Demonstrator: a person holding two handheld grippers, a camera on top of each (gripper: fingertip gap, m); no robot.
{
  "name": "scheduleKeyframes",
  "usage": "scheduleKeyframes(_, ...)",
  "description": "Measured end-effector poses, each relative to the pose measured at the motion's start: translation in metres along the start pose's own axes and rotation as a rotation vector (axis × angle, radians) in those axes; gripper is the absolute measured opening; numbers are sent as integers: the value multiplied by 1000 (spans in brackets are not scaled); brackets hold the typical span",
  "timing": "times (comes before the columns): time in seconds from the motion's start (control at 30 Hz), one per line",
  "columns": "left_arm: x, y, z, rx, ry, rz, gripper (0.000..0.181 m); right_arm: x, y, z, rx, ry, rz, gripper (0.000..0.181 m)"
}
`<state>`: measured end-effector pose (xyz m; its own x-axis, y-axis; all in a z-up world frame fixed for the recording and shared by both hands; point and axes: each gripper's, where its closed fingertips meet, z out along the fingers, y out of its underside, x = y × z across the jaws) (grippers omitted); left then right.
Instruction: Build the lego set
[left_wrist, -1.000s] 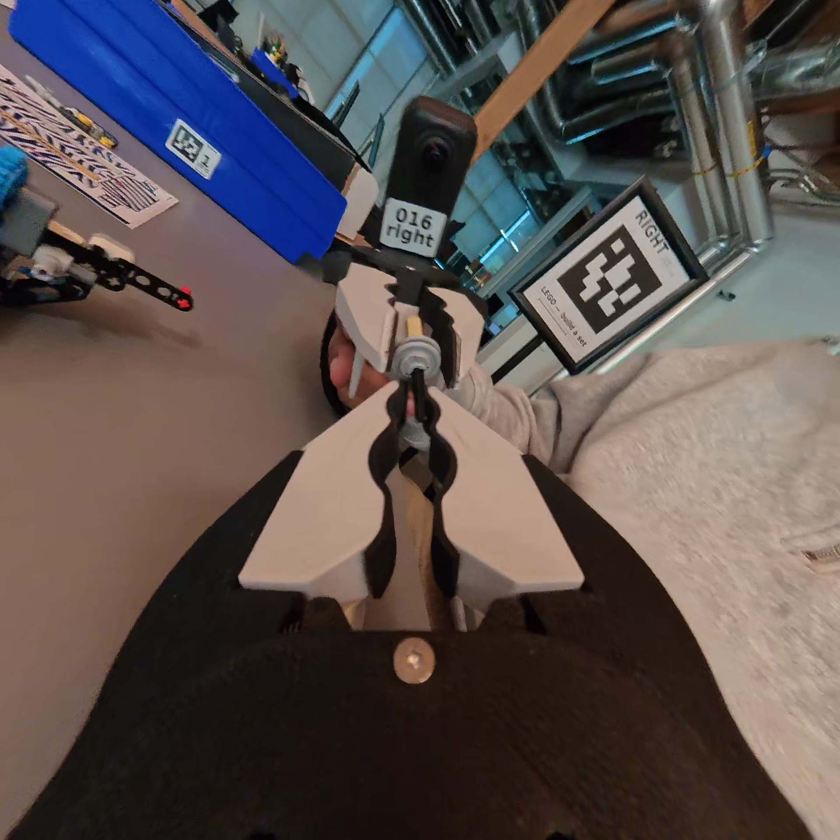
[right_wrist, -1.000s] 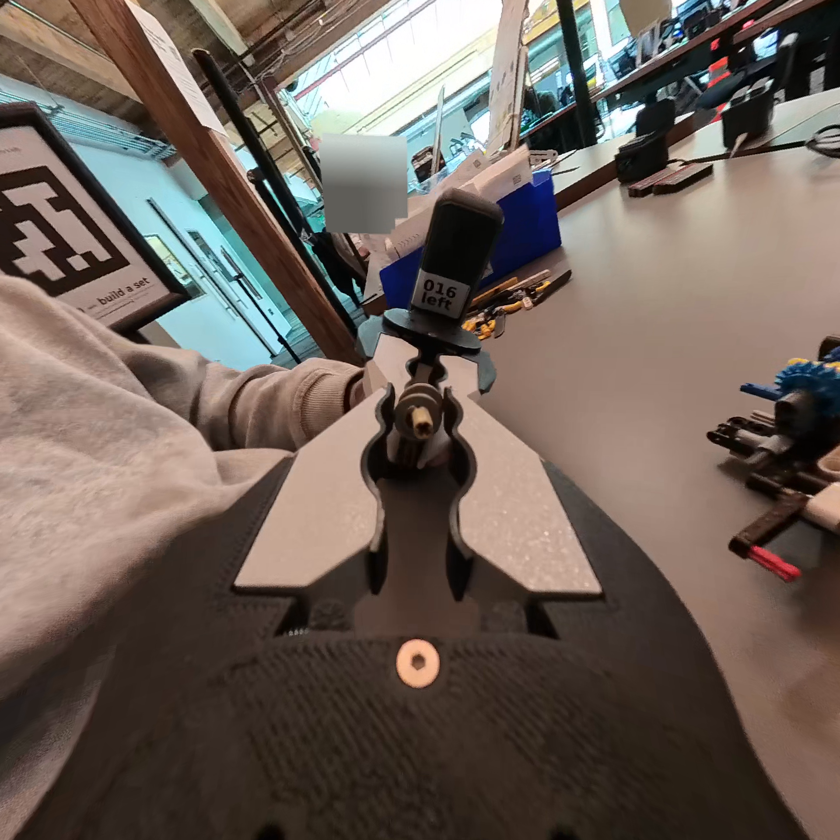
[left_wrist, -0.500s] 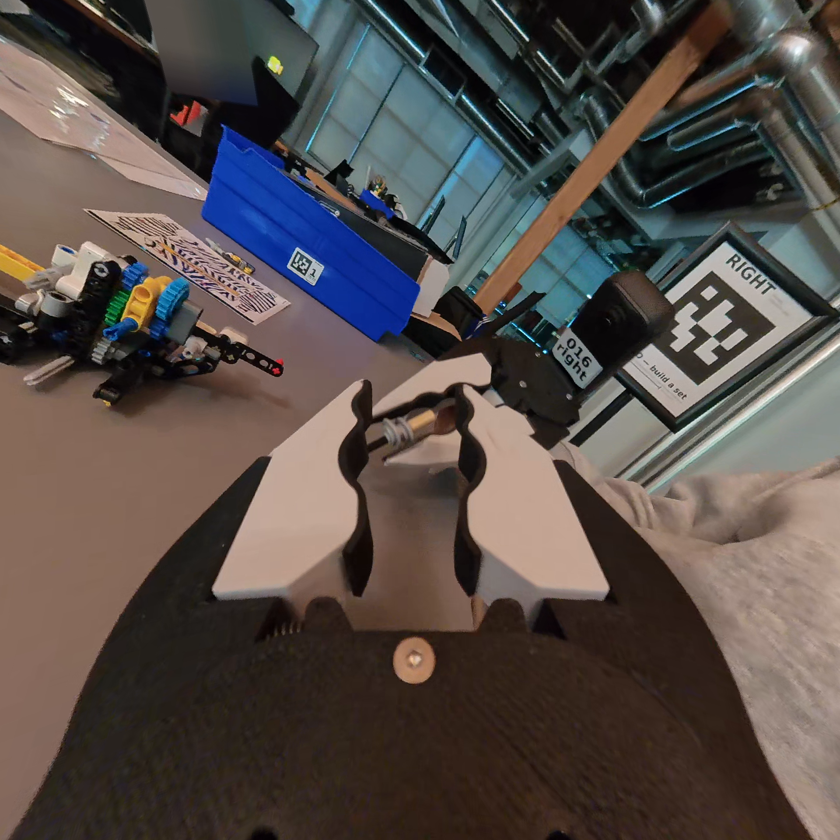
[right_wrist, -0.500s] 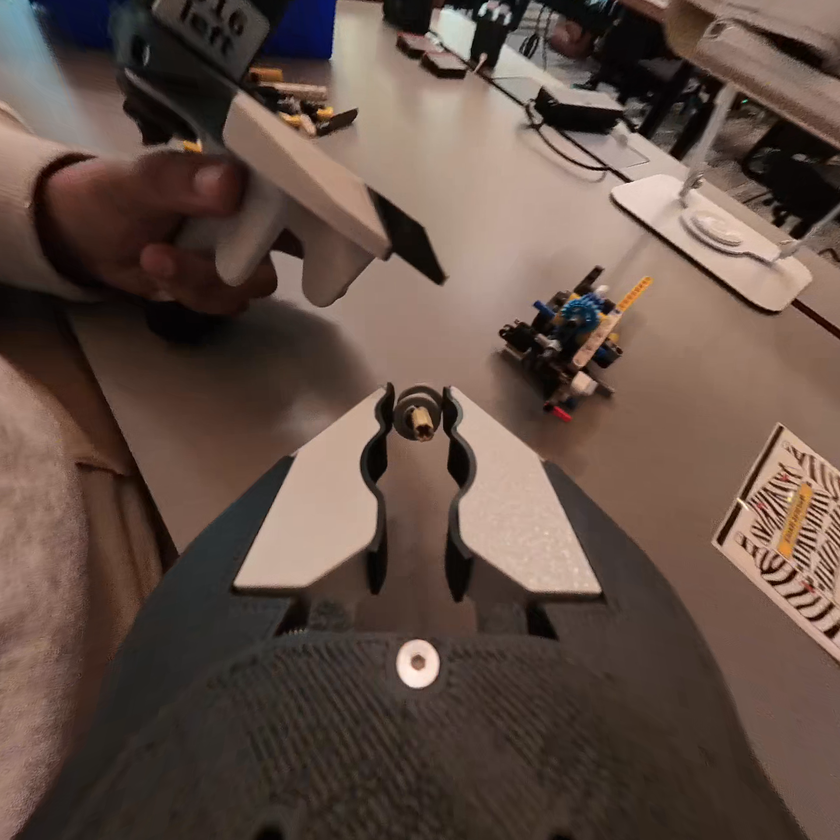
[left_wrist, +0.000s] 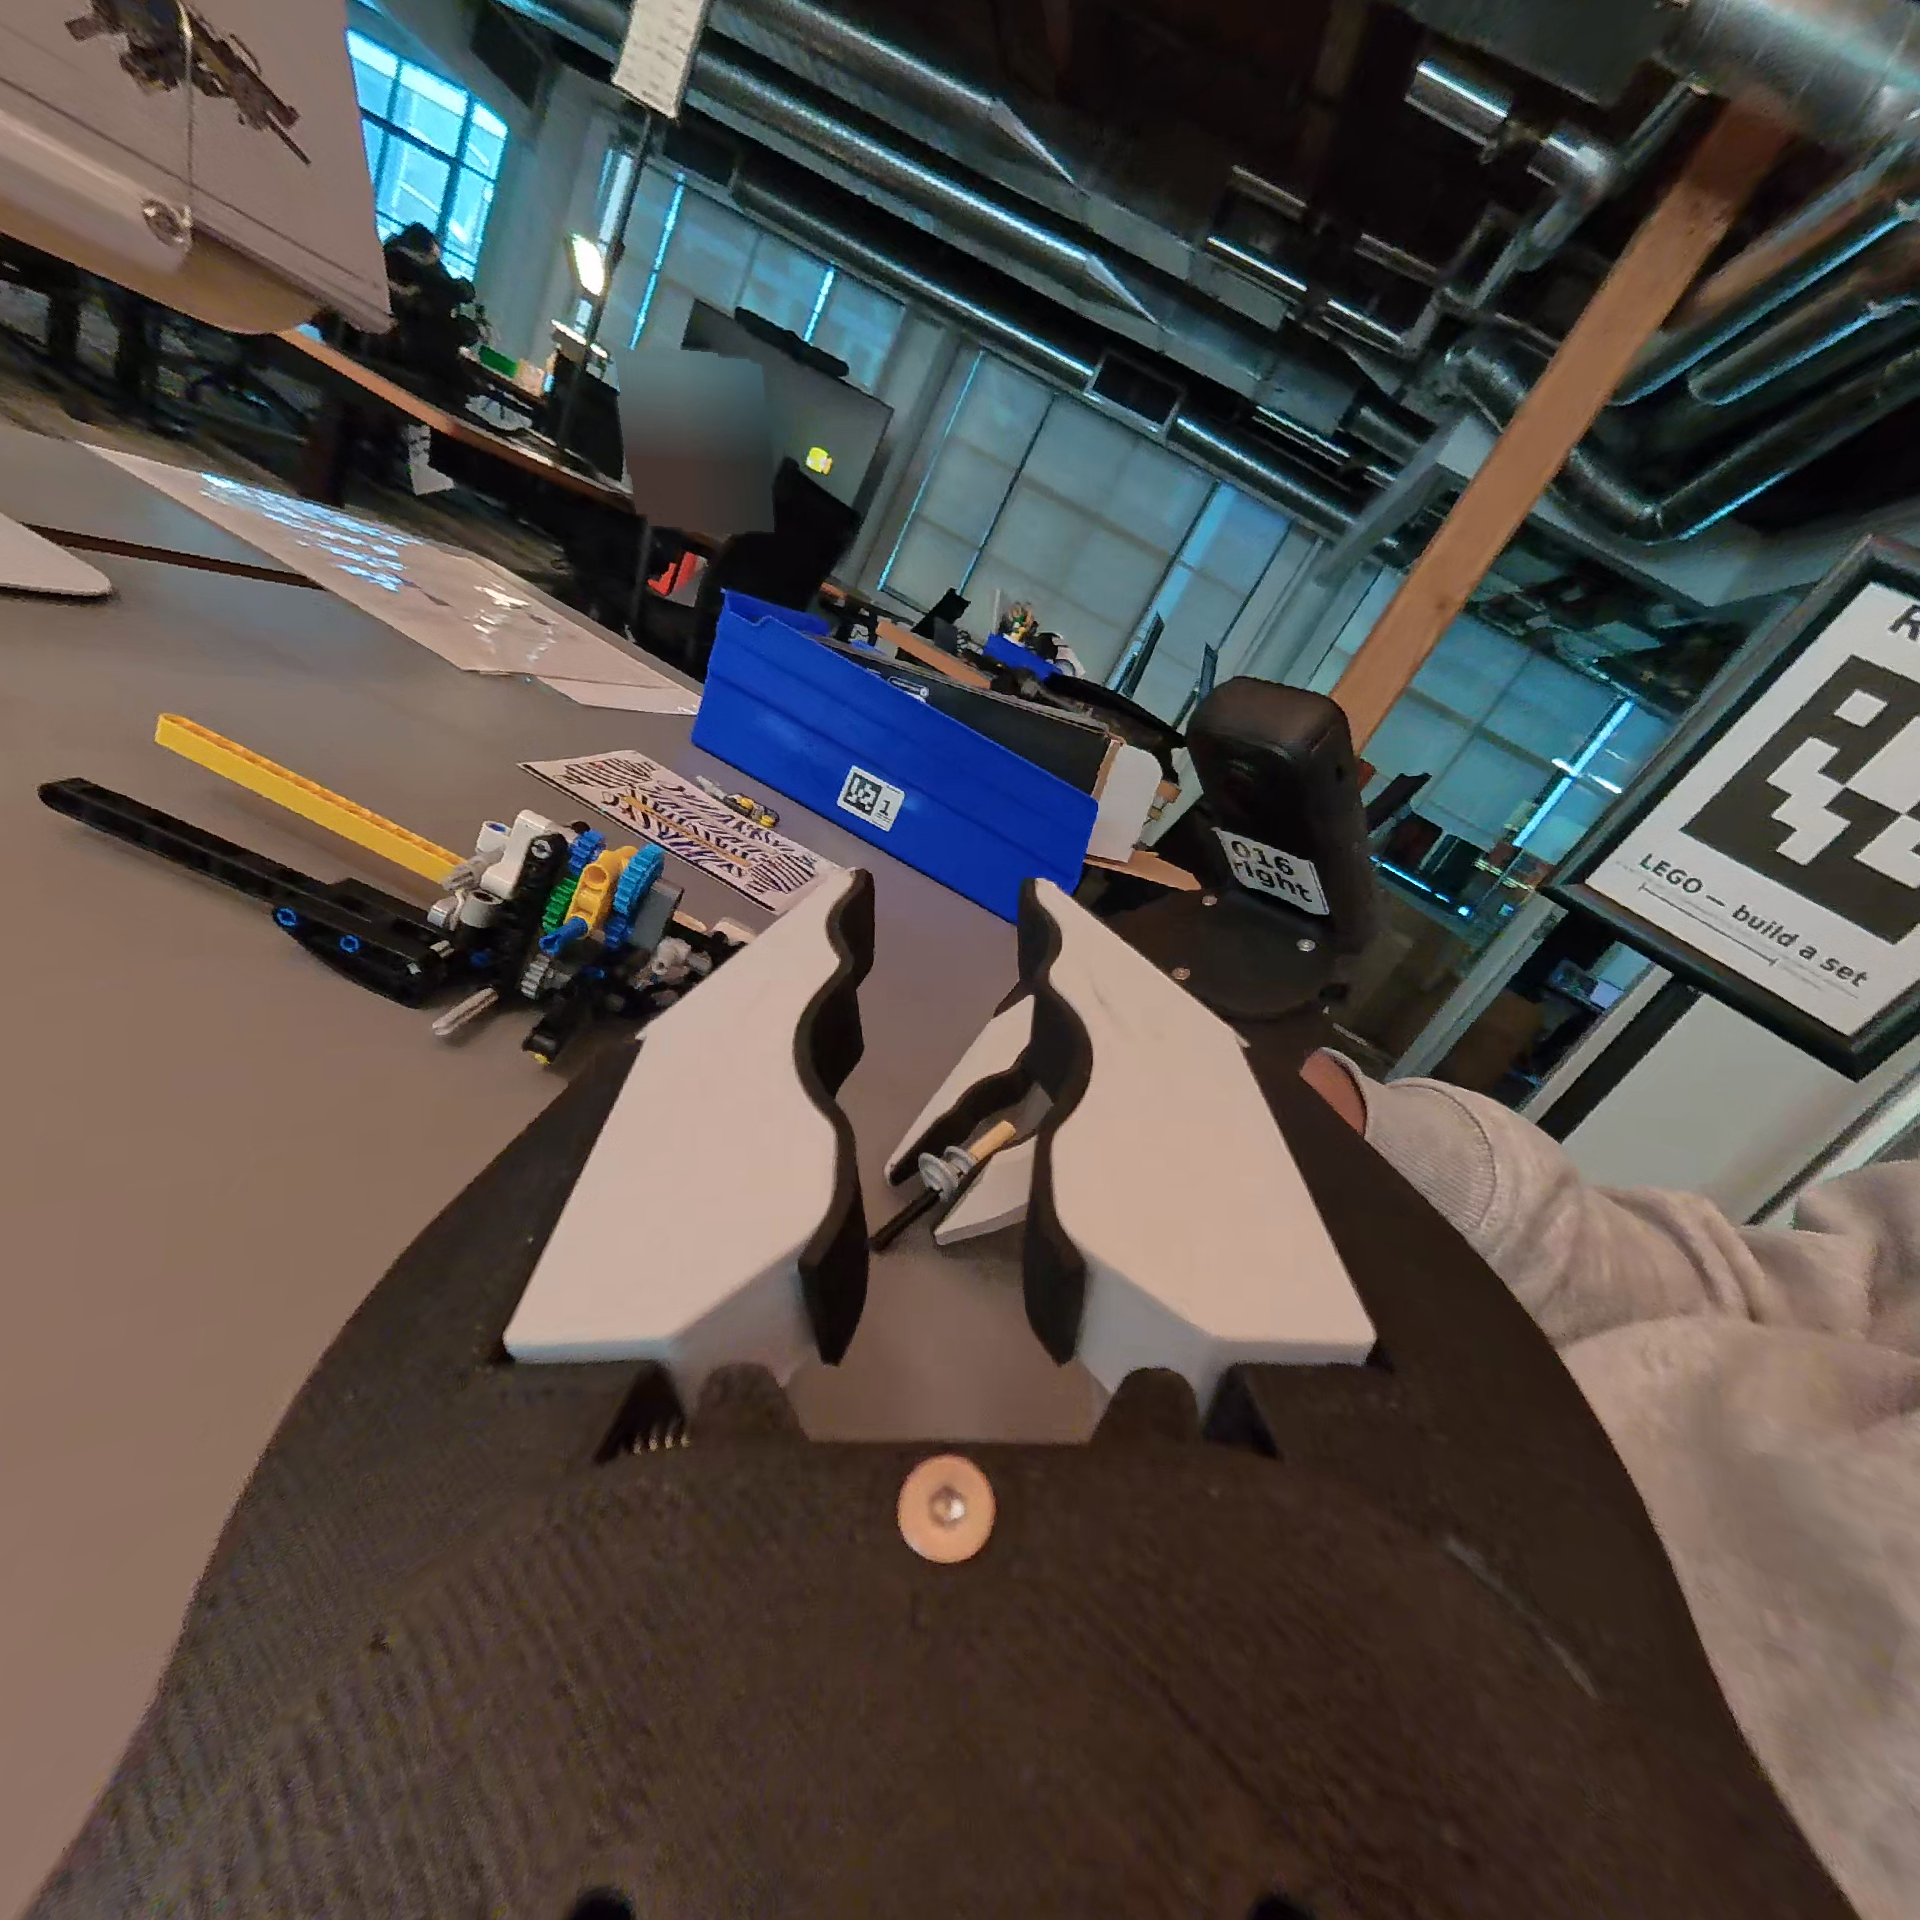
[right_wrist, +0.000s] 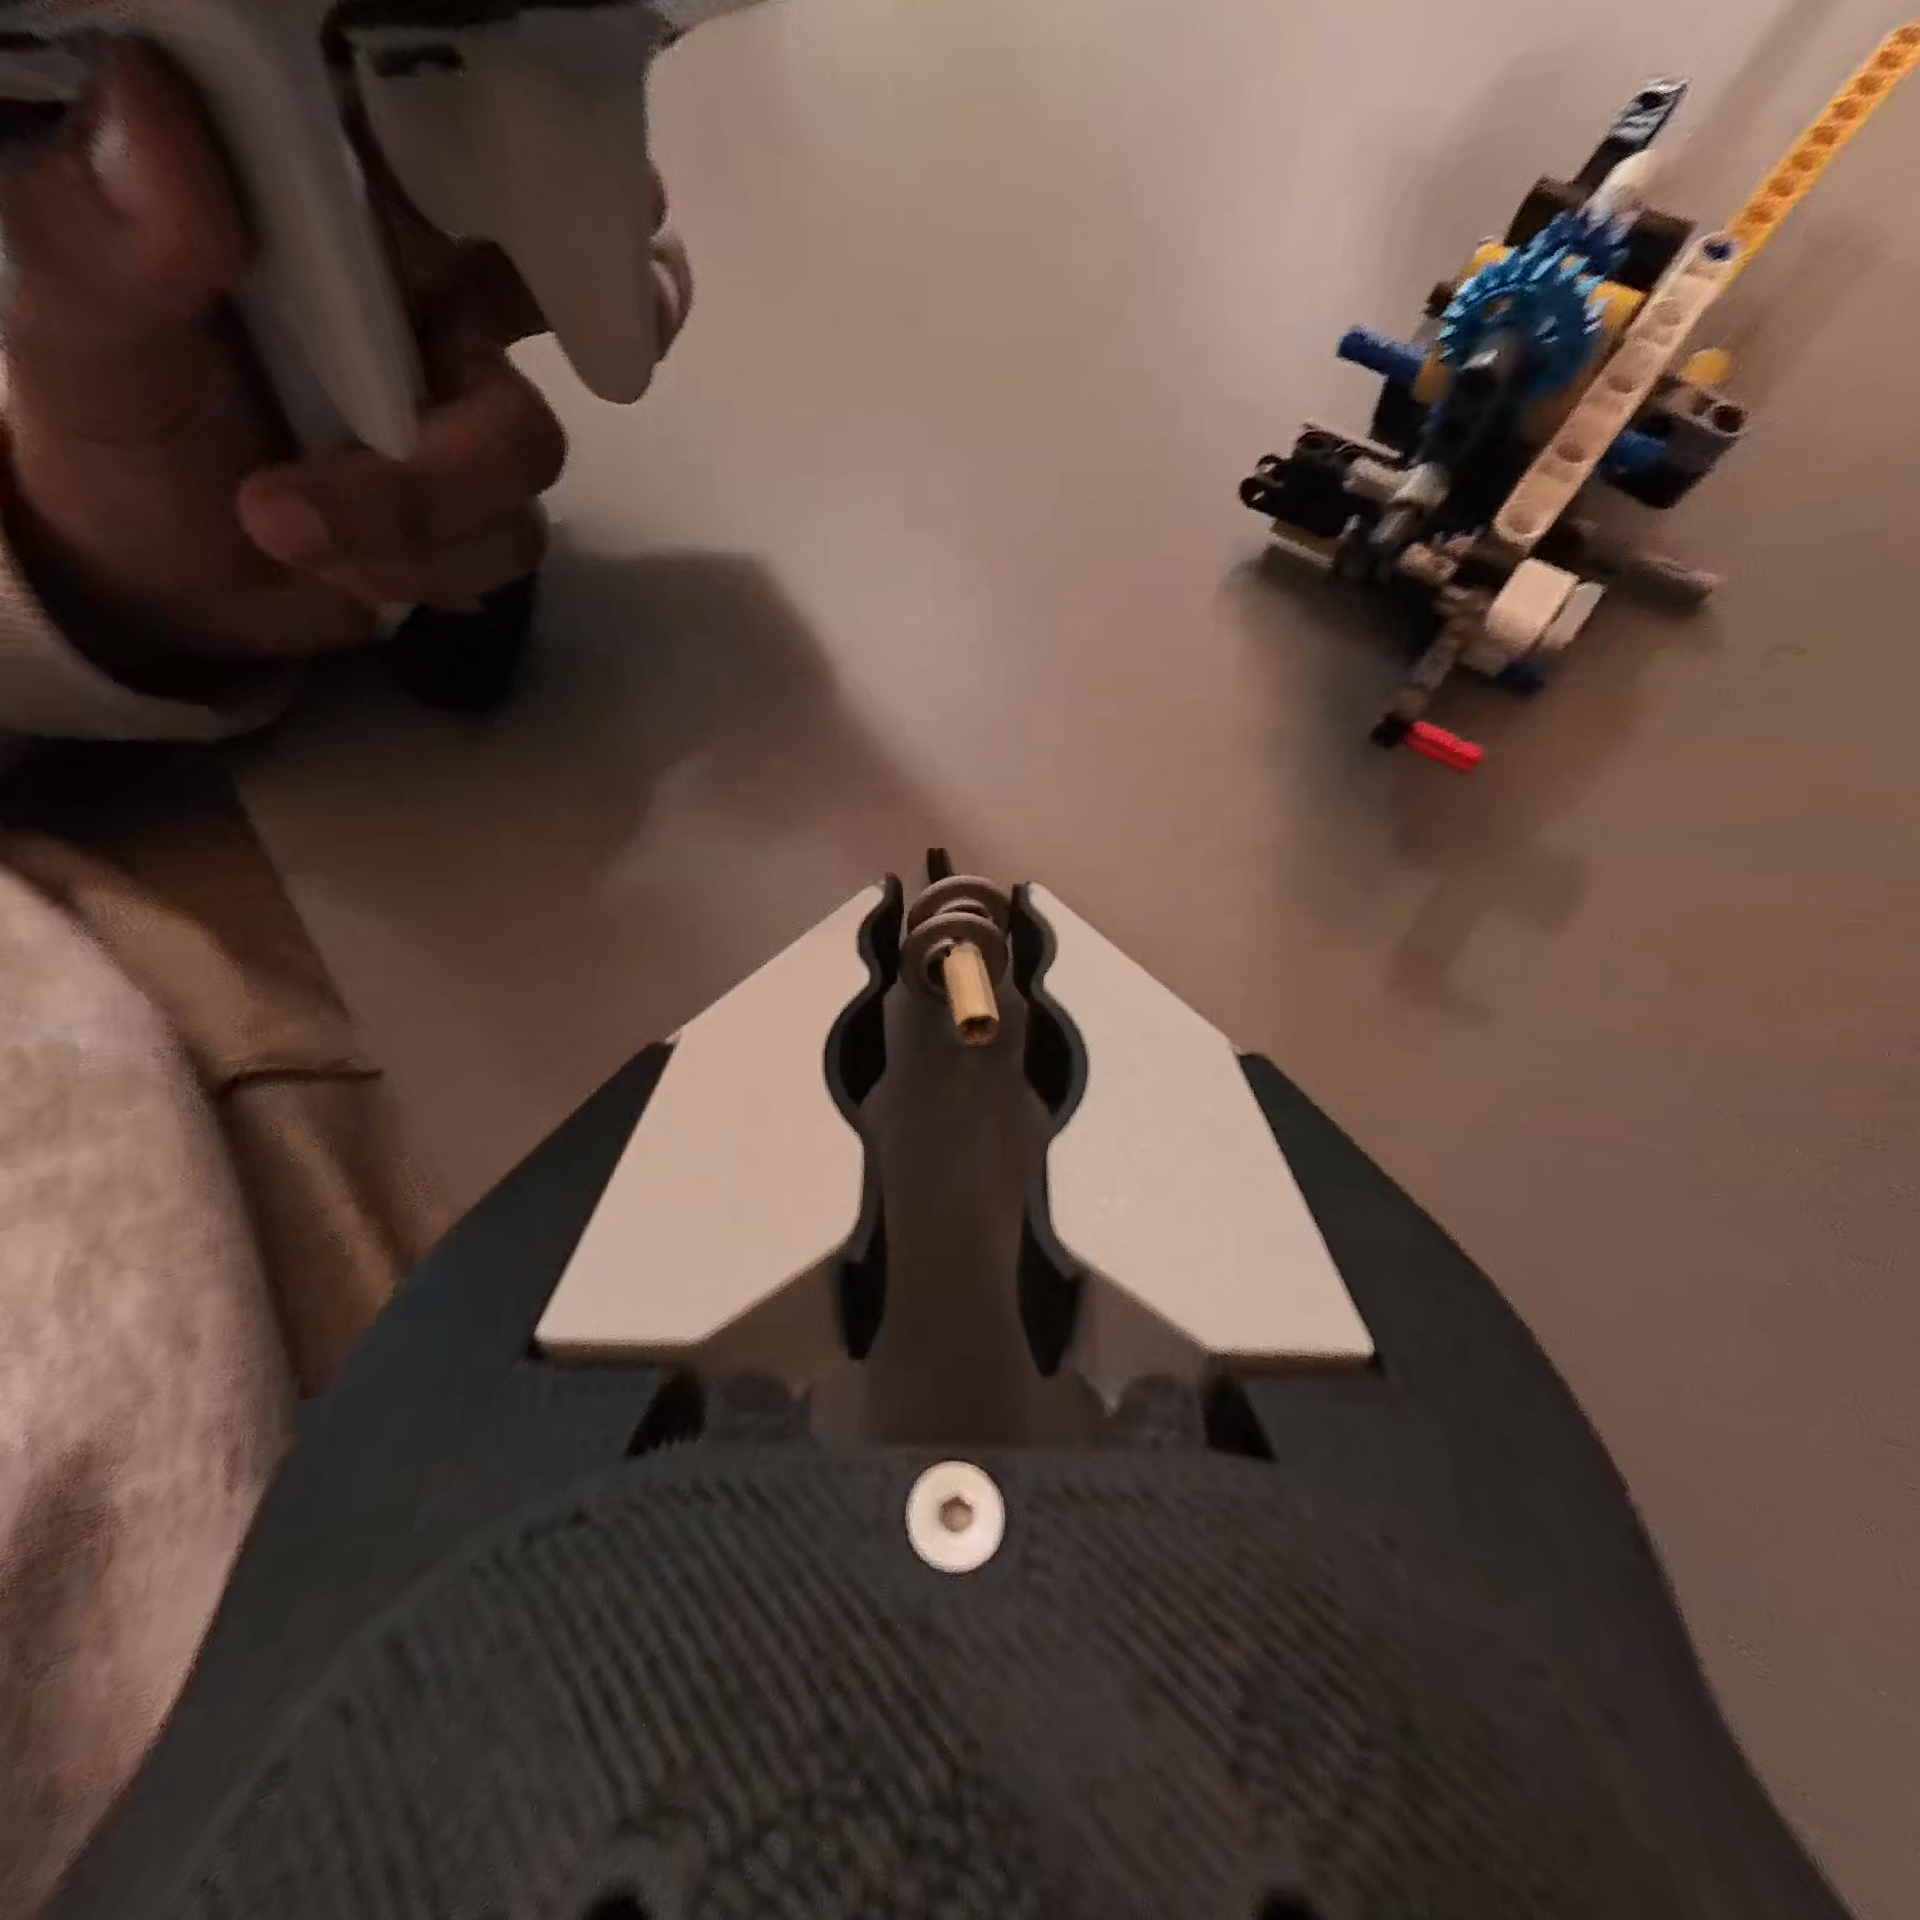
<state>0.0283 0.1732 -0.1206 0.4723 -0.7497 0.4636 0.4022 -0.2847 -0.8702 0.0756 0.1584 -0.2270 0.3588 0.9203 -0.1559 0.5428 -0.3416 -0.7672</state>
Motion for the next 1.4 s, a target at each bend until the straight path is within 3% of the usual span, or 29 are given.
scheduleKeyframes(0.1, -13, -9, 0, 36, -53, 33, 22, 15, -9, 9, 2, 79, -2, 22)
scheduleKeyframes(0.23, -31, -17, 2, 46, -83, 33, 21, 27, -9, 16, -29, 150, -50, 40)
scheduleKeyframes(0.43, -47, -26, 8, 65, -106, 61, 16, 23, -21, -22, 181, 80, -6, 37)
scheduleKeyframes(0.53, -50, -23, 23, 7, -84, 122, 15, 39, -24, -25, 191, 99, 48, 35)
scheduleKeyframes(0.6, -53, -23, 29, 1, -83, 132, 14, 32, -23, -21, 175, 26, 130, 37)
scheduleKeyframes(0.67, -60, -24, 31, 2, -118, 111, 21, 10, -41, -24, 265, -88, 127, 39)
scheduleKeyframes(0.7, -66, -26, 29, 14, -160, 98, 34, 4, -45, -27, 278, -108, 103, 37)
scheduleKeyframes(0.77, -74, -32, 21, 57, -234, 106, 53, 11, -39, -29, 226, -34, 38, 38)
scheduleKeyframes(0.87, -77, -36, 11, 67, -314, 194, 59, 13, -29, -26, 159, -22, 33, 37)
scheduleKeyframes(1.13, -72, -31, 20, 17, -319, 270, 55, 17, 4, -3, -11, 10, 64, 26)
scheduleKeyframes(1.3, -68, -32, 19, 37, -295, 269, 46, 20, 9, -4, -32, 5, 73, 6)
scheduleKeyframes(1.4, -51, -23, 26, 0, -208, 311, 39, 21, 7, -7, -15, 1, 68, 6)
